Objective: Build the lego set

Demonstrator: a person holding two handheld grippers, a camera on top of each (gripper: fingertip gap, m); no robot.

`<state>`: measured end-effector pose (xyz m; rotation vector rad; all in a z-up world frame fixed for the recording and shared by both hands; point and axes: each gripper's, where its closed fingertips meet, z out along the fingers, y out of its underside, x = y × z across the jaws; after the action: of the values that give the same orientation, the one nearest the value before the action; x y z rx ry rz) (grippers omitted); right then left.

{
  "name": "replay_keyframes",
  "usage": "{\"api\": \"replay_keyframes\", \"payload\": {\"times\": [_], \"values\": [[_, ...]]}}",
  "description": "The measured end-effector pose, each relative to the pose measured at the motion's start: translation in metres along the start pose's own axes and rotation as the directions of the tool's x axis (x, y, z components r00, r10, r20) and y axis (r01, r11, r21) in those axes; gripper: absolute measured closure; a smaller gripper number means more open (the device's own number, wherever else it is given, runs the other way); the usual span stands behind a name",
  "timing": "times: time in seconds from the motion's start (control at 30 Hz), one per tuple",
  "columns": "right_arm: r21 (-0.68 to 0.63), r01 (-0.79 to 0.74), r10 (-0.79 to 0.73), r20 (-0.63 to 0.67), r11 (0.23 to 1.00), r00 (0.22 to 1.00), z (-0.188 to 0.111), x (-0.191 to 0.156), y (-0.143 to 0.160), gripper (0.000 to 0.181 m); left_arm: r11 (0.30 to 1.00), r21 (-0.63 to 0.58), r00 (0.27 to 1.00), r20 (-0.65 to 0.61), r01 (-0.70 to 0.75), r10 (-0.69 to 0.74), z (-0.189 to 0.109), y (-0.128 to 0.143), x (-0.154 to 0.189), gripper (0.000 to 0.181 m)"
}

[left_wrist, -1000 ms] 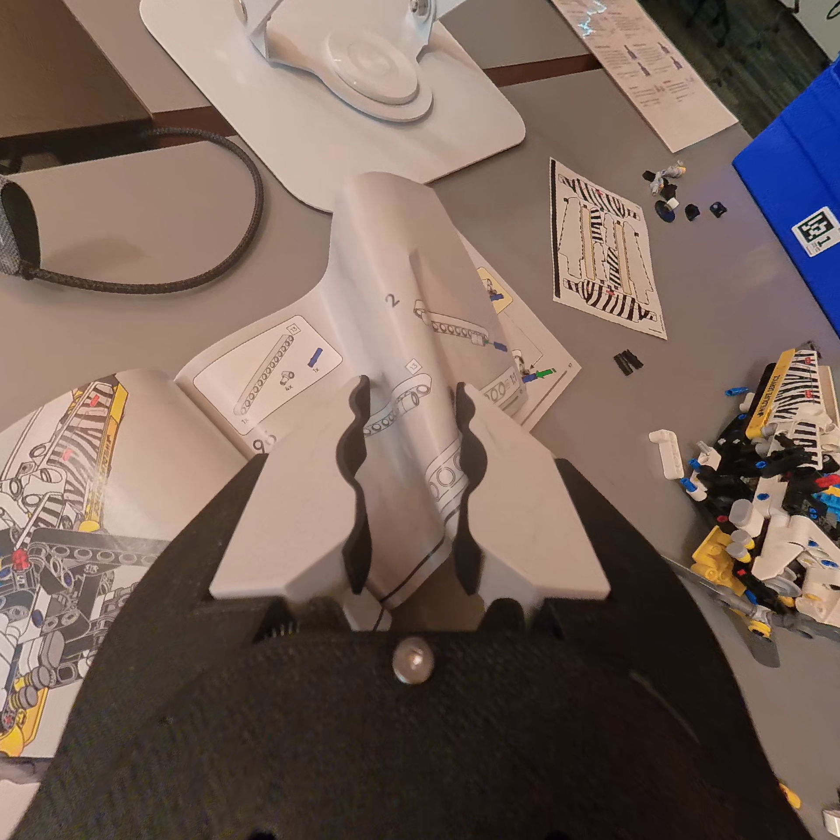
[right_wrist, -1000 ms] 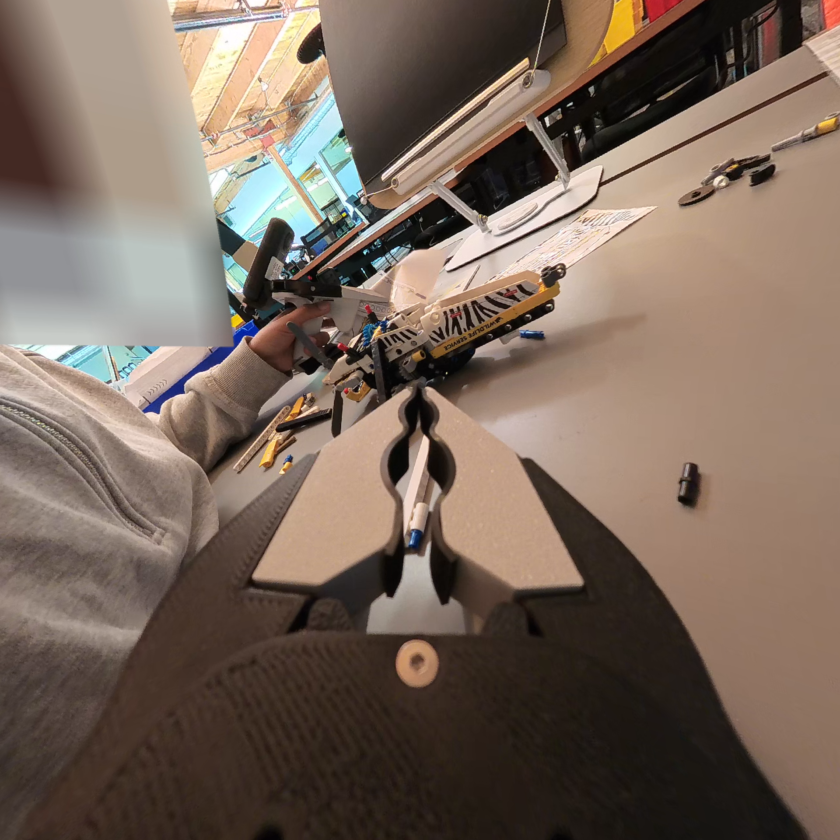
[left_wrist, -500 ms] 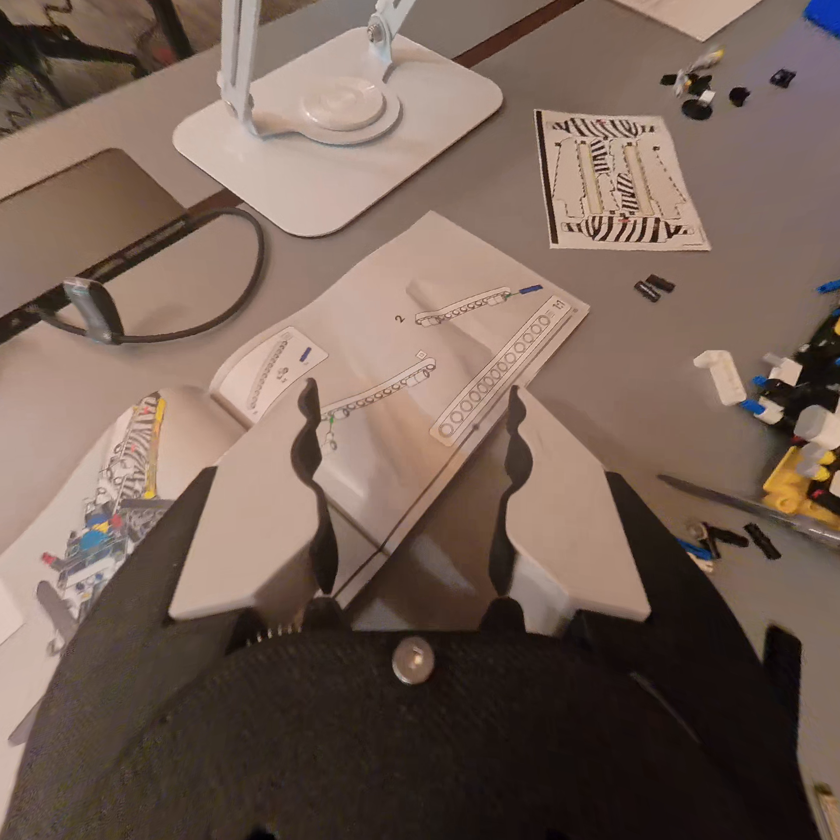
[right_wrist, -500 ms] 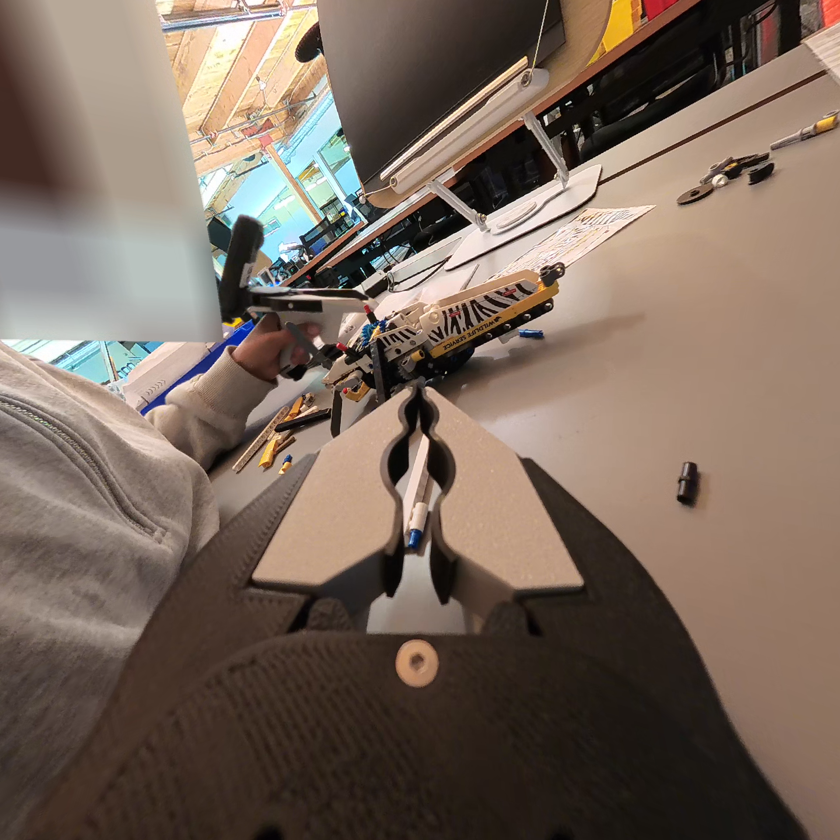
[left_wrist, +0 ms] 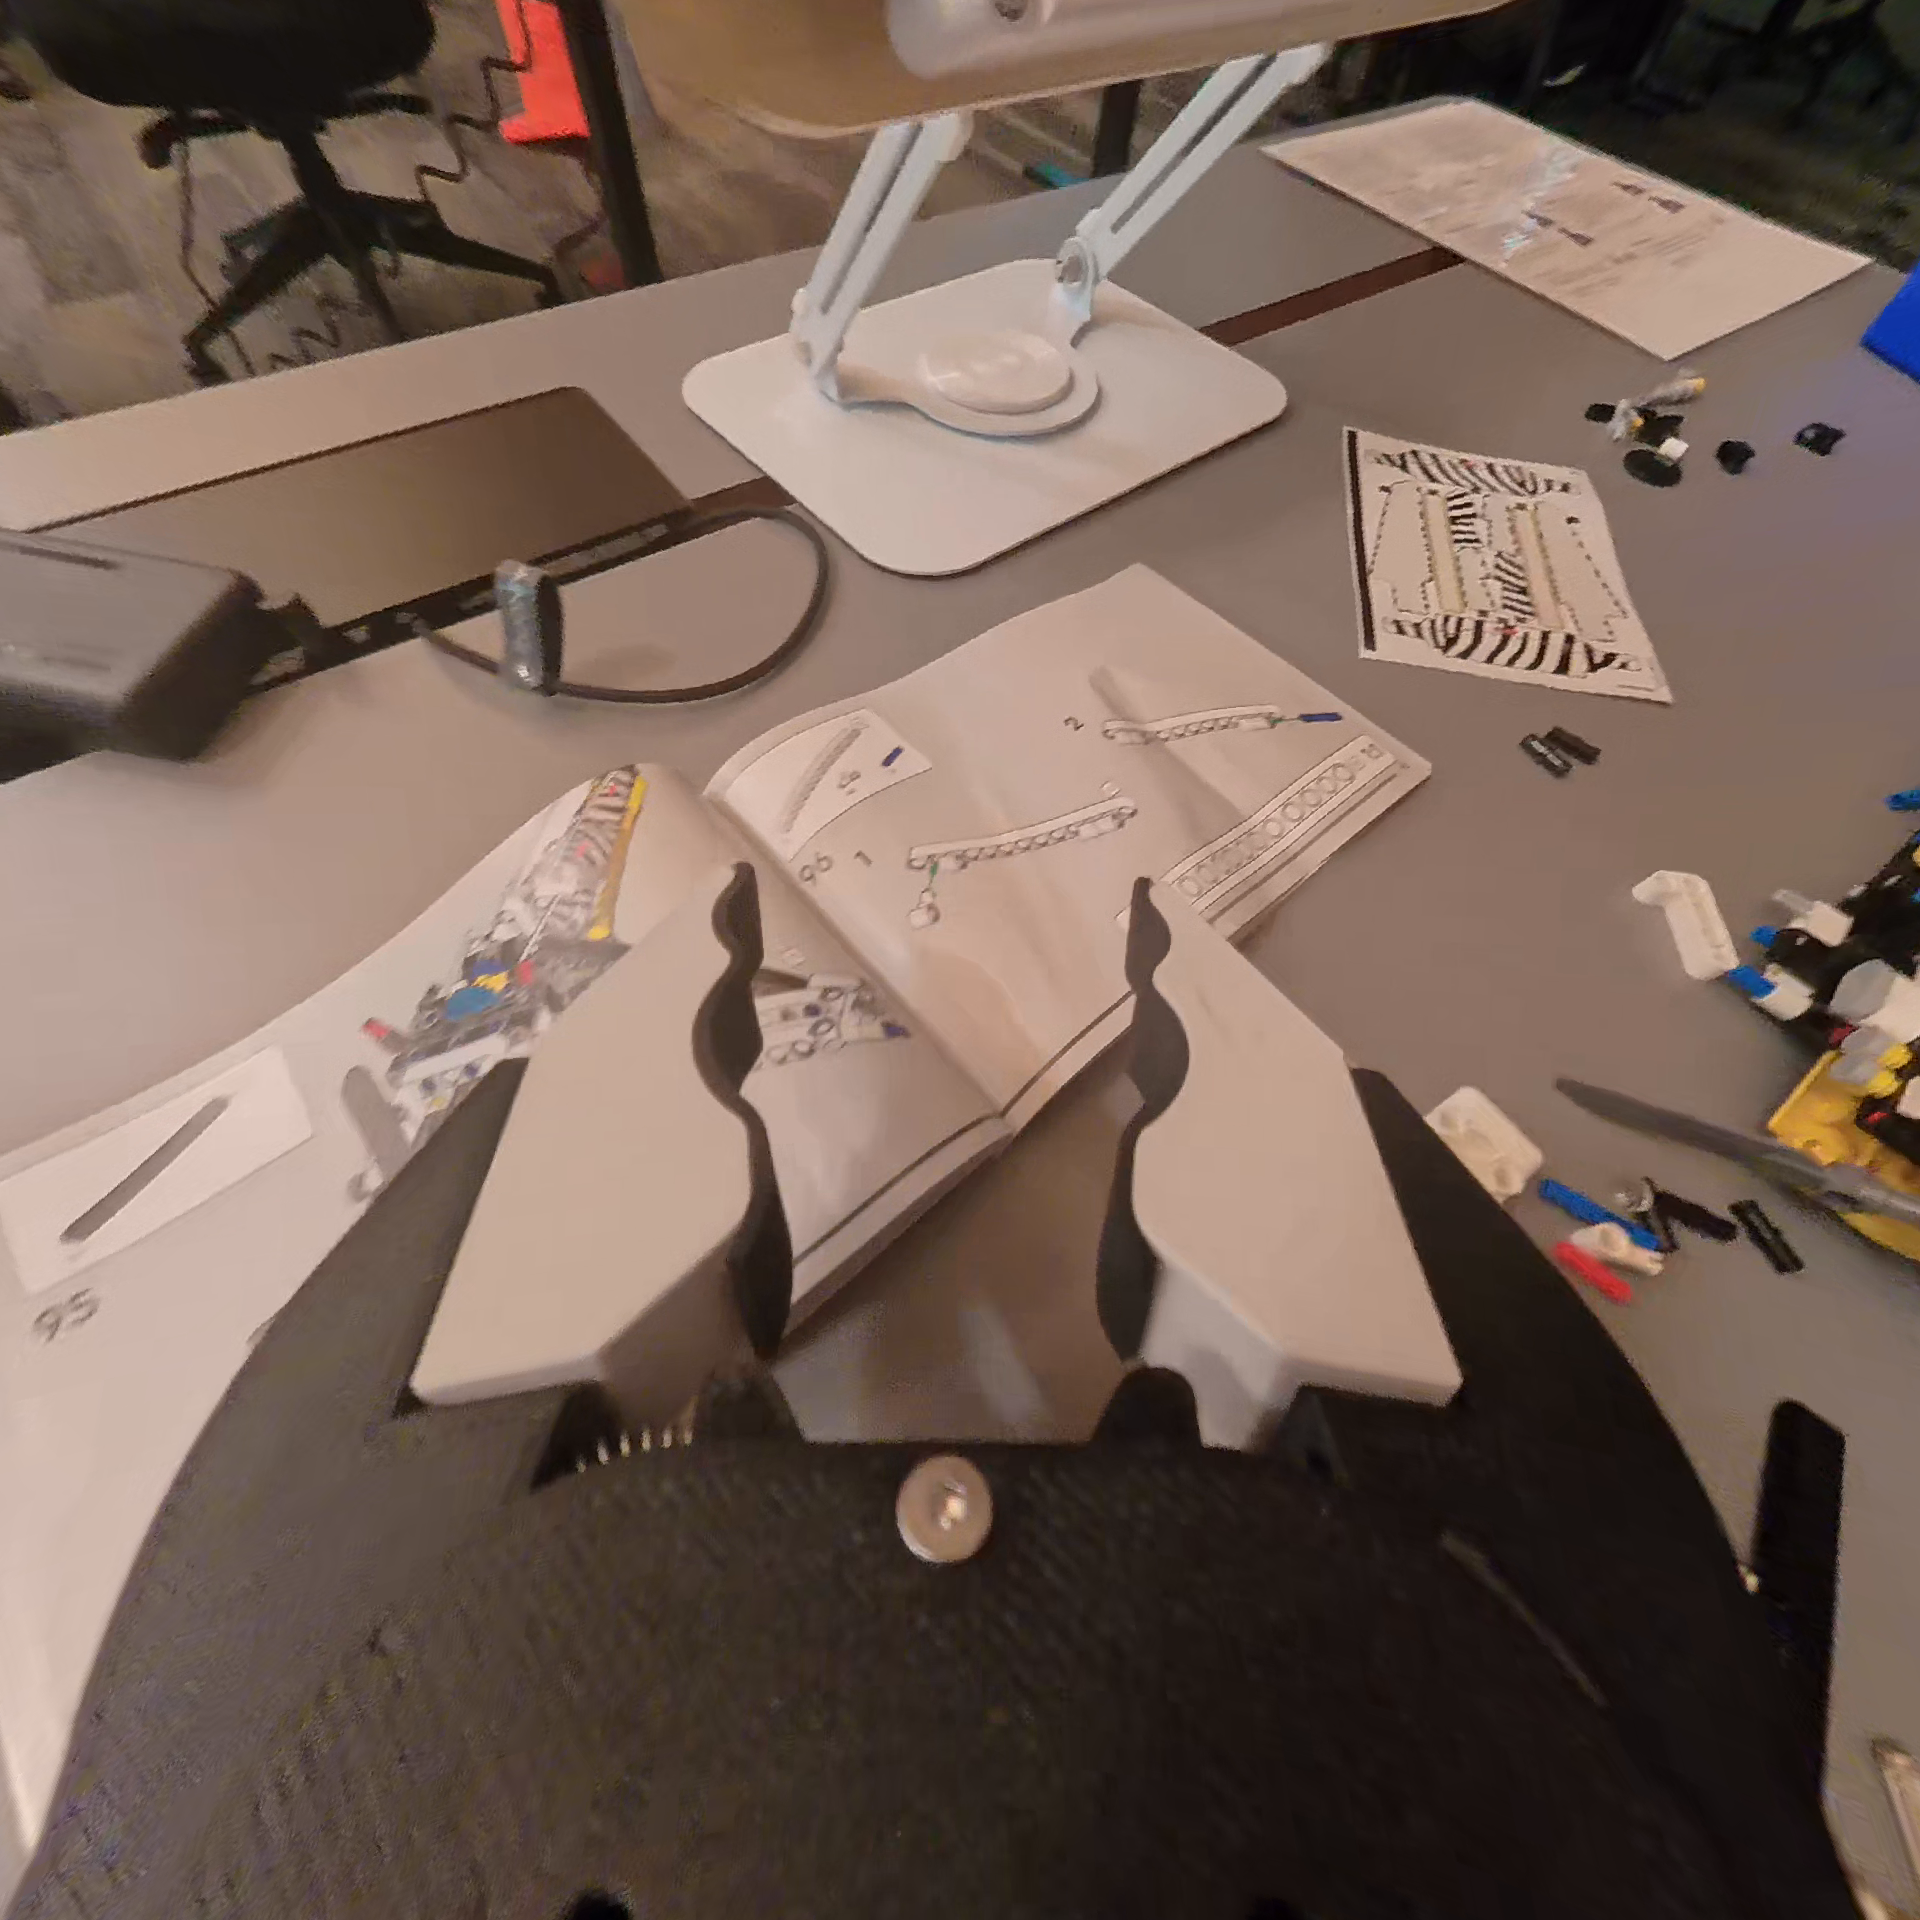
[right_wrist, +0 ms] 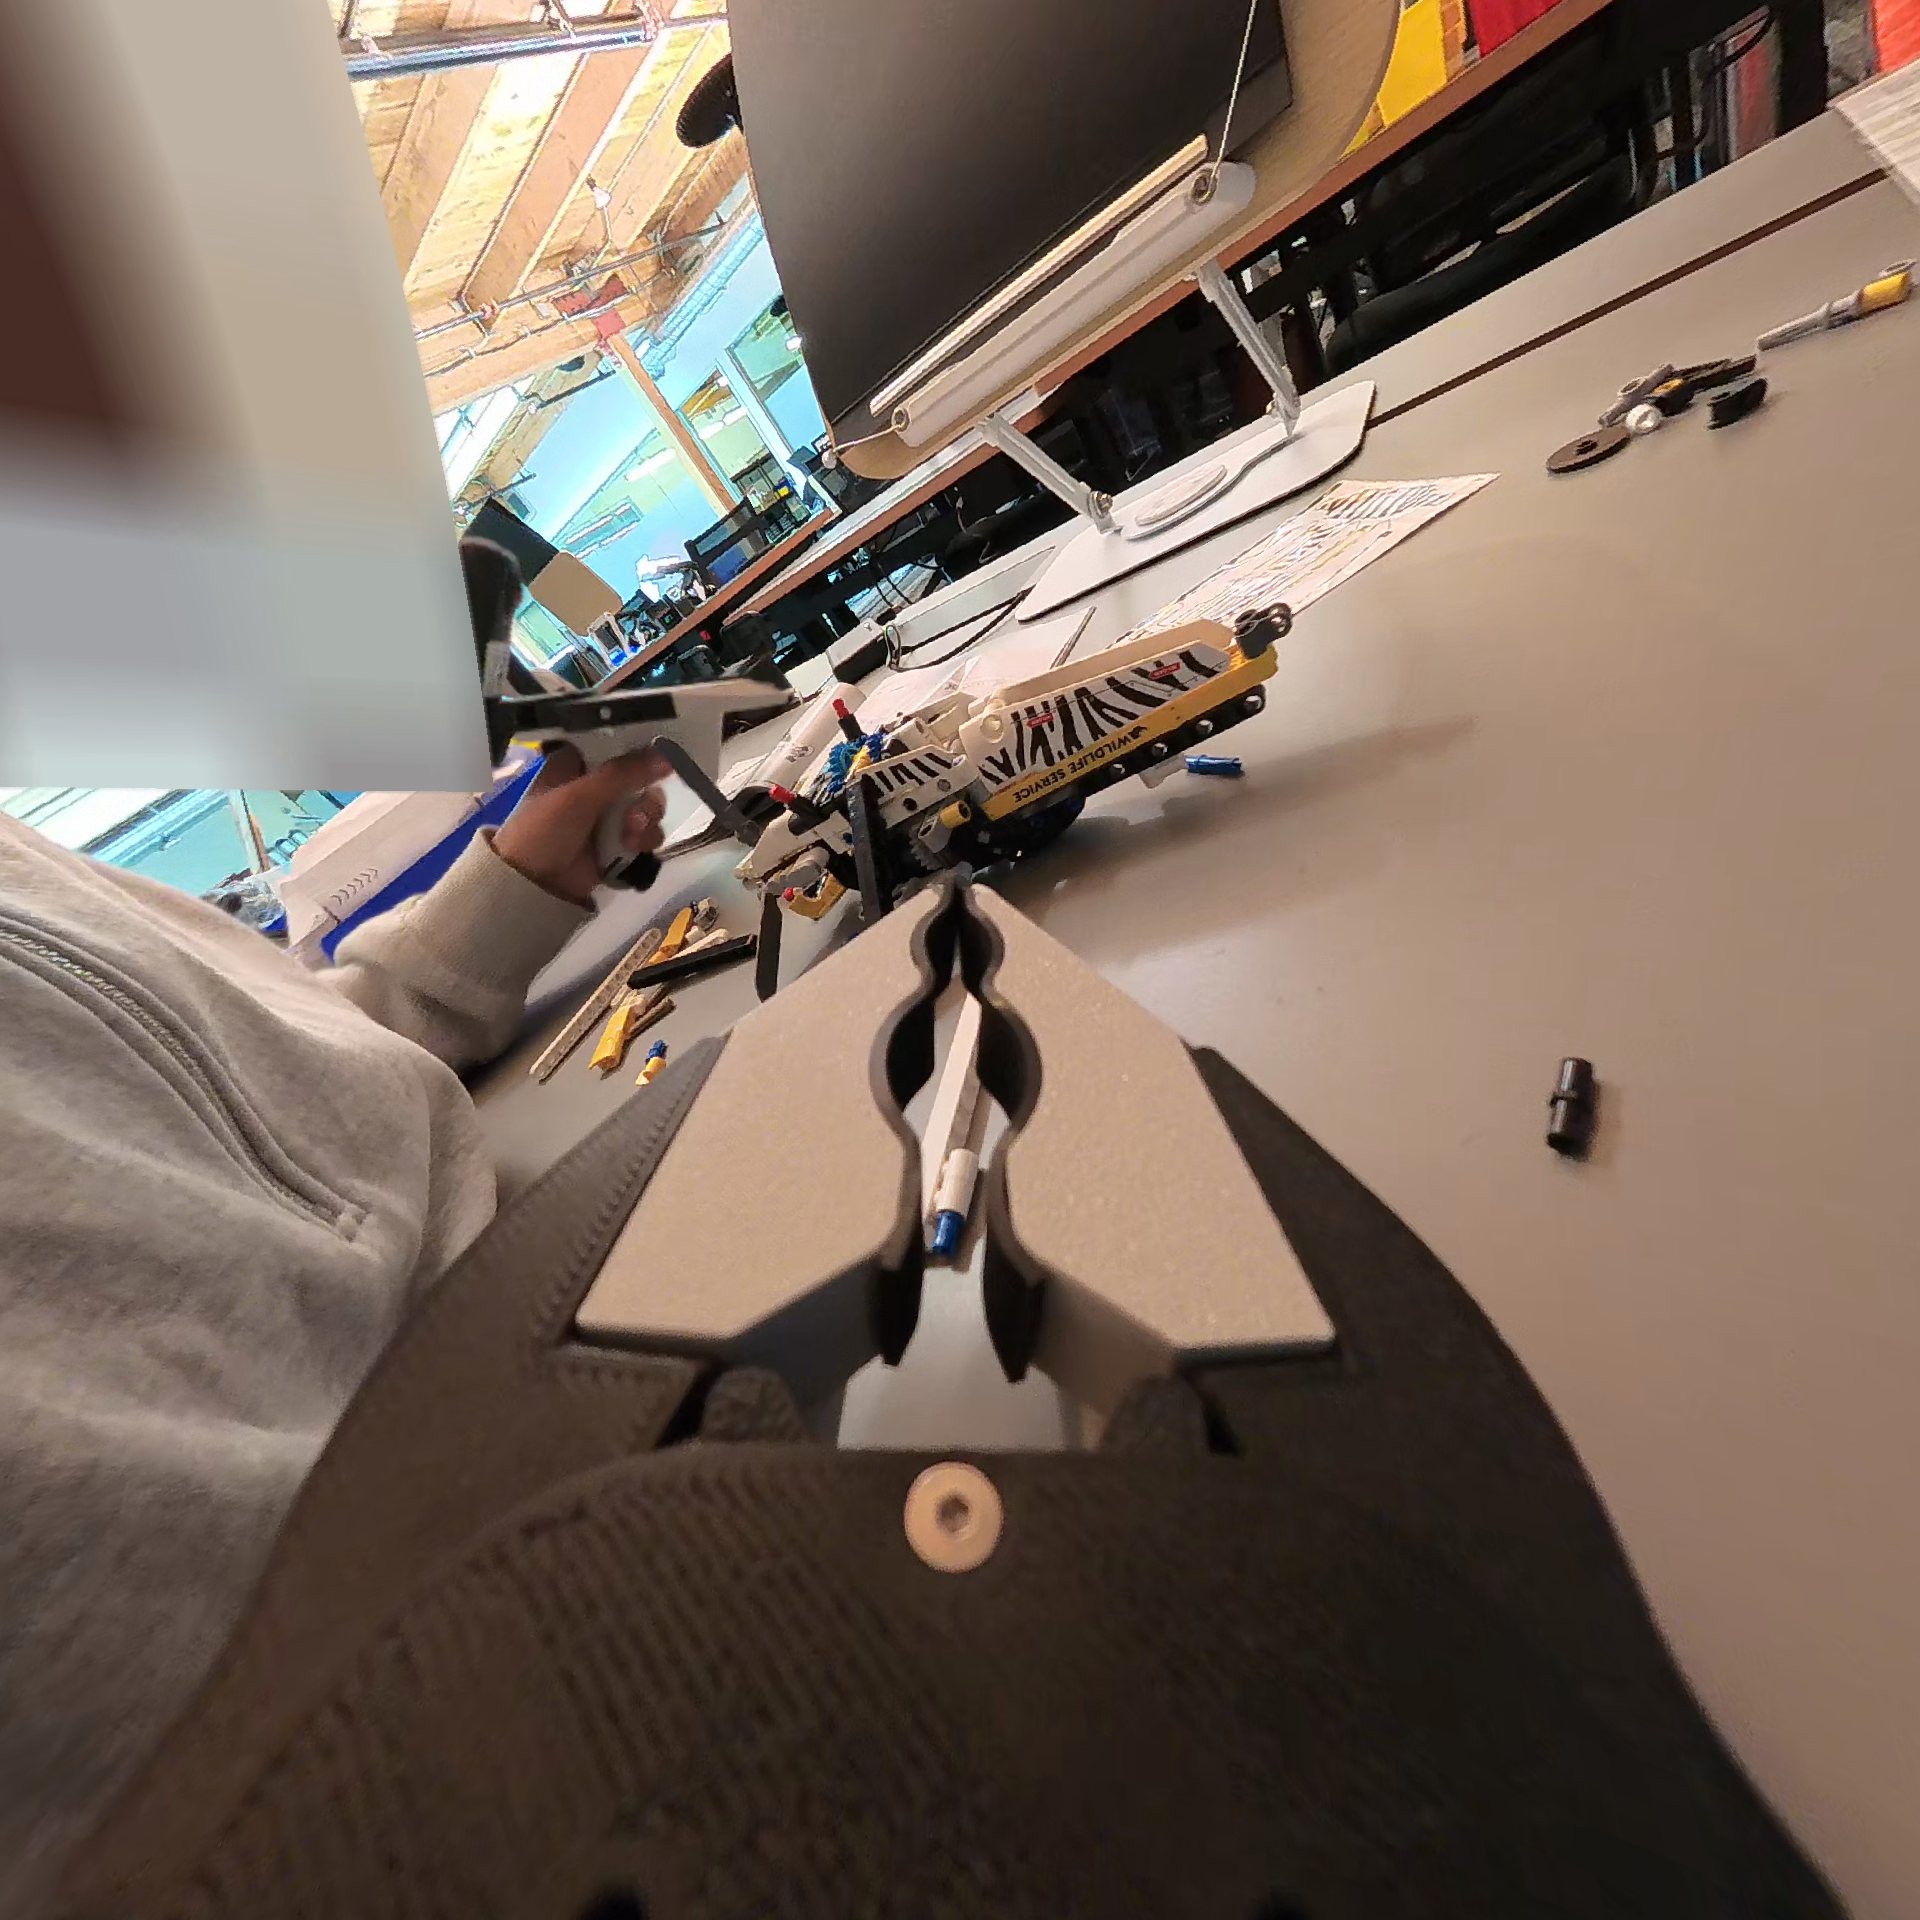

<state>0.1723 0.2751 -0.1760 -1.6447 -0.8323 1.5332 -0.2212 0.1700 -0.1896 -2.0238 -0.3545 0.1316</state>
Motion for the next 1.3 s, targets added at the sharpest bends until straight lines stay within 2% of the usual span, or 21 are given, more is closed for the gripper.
{"api": "replay_keyframes", "payload": {"times": [0.13,0.27,0.4,0.5,0.6,0.63,0.7,0.73,0.87,1.0,1.03,1.1,1.13,1.17,1.2,1.3], "values": [[0.002,0.006,-0.006,0.005,1.000,1.000,0.000,-0.001,0.000,0.181,0.999,0.000,0.999,0.004,-0.035,0.035,0.000,0.002,0.006,0.113],[0.008,0.015,-0.015,0.007,1.000,1.000,-0.001,-0.002,-0.001,0.181,1.000,-0.008,0.993,-0.117,0.015,-0.015,0.013,0.000,0.045,0.113],[0.004,0.008,-0.008,0.011,1.000,1.000,-0.001,-0.002,0.000,0.181,0.997,-0.076,0.996,-0.084,-0.028,0.022,0.032,0.003,0.053,0.110],[0.005,0.011,-0.011,0.019,1.000,1.000,-0.001,-0.003,-0.001,0.181,0.986,-0.158,0.998,-0.050,-0.045,0.037,0.050,0.009,0.048,0.123],[0.007,0.009,-0.009,0.019,1.000,1.000,-0.001,-0.003,-0.001,0.181,0.969,-0.245,1.000,-0.020,-0.019,0.014,0.059,0.025,0.040,0.136],[0.007,0.008,-0.008,0.019,1.000,1.000,-0.001,-0.003,-0.001,0.181,0.970,-0.241,1.000,-0.014,-0.010,0.007,0.058,0.028,0.037,0.140],[0.007,0.008,-0.008,0.017,1.000,1.000,-0.001,-0.003,-0.001,0.181,0.973,-0.231,1.000,-0.010,-0.015,0.013,0.053,0.030,0.031,0.173],[0.006,0.008,-0.008,0.016,1.000,1.000,-0.001,-0.003,-0.001,0.181,0.975,-0.221,1.000,-0.013,-0.007,0.005,0.050,0.029,0.028,0.181],[0.001,0.003,-0.003,0.011,1.000,1.000,0.000,-0.002,0.000,0.181,0.984,-0.137,0.991,-0.051,0.113,-0.121,0.038,0.014,0.014,0.181],[-0.003,0.002,-0.002,0.007,1.000,1.000,0.000,-0.001,0.000,0.181,0.991,-0.023,0.989,-0.051,0.135,-0.136,0.033,-0.014,0.008,0.160],[-0.003,0.002,-0.002,0.006,1.000,1.000,0.000,-0.001,0.000,0.181,0.995,-0.028,0.993,-0.061,0.096,-0.098,0.037,-0.018,0.015,0.131],[-0.003,0.003,-0.003,0.006,1.000,1.000,0.000,-0.001,0.000,0.181,0.988,-0.154,0.999,-0.046,-0.019,0.012,0.055,-0.007,0.029,0.082],[-0.003,0.003,-0.003,0.006,1.000,1.000,0.000,-0.001,0.000,0.181,0.965,-0.251,0.997,-0.008,-0.072,0.073,0.065,0.005,0.031,0.061],[-0.002,0.003,-0.003,0.007,1.000,1.000,0.000,-0.001,0.000,0.181,0.932,-0.342,0.991,0.024,-0.118,0.134,0.074,0.018,0.030,0.055],[0.000,0.004,-0.004,0.008,1.000,1.000,0.000,-0.001,0.000,0.181,0.905,-0.397,0.984,0.026,-0.152,0.176,0.081,0.029,0.032,0.054],[0.006,0.008,-0.008,0.010,1.000,1.000,-0.001,-0.002,-0.001,0.181,0.925,-0.372,0.997,-0.012,-0.078,0.080,0.087,0.029,0.038,0.106]]}}
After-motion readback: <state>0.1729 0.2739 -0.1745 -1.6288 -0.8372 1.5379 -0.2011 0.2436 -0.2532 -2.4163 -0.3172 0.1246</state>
